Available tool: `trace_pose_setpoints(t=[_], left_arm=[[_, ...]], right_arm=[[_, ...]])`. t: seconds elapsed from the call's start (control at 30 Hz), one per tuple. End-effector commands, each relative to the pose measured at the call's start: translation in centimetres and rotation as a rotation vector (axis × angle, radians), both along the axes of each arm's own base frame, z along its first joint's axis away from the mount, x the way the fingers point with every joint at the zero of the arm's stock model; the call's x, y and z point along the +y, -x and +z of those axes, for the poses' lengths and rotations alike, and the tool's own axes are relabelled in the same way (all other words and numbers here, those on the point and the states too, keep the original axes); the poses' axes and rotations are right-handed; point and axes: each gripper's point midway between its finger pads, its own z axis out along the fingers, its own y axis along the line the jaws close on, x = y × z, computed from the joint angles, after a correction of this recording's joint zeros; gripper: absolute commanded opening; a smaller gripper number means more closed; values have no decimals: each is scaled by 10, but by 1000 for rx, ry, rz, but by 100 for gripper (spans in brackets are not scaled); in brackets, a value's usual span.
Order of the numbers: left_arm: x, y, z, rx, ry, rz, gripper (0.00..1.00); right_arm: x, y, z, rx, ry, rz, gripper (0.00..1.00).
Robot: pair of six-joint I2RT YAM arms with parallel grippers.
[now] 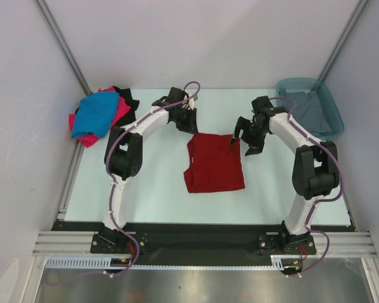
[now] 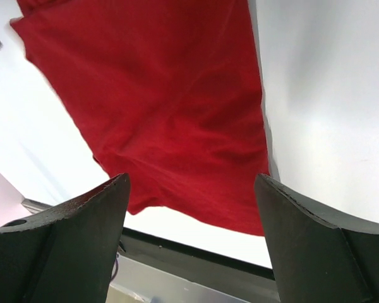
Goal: Fold and stack the t-shirts
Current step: Fold the tshirt
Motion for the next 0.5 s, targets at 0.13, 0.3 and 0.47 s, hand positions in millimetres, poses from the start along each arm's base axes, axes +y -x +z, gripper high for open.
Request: trace_pose_setpoints(t=[0.13,0.3,0.47], left_arm=[[37,-19,24,-56,29,125,21],[41,-25,24,-48,65,117,1],[25,-32,41,-76,142,85,20]], right_arm=[[-6,11,-5,28,51,15,86],[-12,15,-15,55,86,12,86],[-14,22,-29,93,111,16,86]])
